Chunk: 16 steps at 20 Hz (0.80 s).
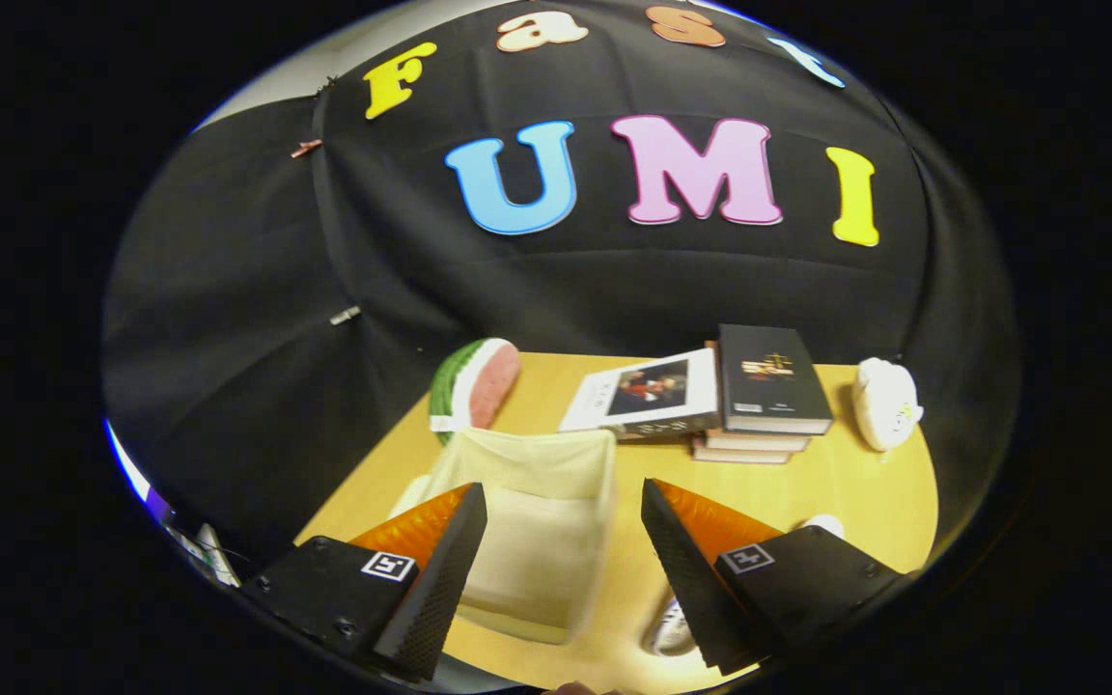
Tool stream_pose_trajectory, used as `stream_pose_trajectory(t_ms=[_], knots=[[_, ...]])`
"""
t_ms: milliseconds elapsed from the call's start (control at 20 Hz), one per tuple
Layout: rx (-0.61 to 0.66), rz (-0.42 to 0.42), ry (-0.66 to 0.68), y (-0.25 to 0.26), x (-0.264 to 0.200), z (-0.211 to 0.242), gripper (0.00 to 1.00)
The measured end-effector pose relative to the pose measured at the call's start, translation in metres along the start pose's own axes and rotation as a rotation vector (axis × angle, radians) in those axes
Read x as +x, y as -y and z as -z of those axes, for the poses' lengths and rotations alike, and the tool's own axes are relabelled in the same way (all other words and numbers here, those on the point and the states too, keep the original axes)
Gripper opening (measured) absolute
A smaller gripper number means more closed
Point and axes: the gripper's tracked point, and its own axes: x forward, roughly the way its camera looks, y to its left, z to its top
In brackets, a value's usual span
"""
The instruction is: Open the storage box then place both shoes into the box .Put the left shoe in first, then the right shoe, with the right side of both shoes facing outward in a uniform manner.
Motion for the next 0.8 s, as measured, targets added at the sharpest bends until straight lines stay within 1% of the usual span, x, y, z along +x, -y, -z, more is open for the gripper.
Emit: stream_pose_trajectory(t_ms=[100,250,400,600,700,800], knots=[[0.006,0.07,-0.021,0.041,-0.006,0.015,0.98],[0.04,0.141,-0.106,0.095,-0.012,0.054,0.98],[0.074,0.117,-0.24,0.115,-0.011,0.103,0.98],[0.028,0.125,-0.389,0.134,0.001,0.162,0.99],[0.02,0.125,-0.438,0.139,0.014,0.186,0.99],[-0.004,0.134,-0.443,0.148,0.029,0.195,0.99]])
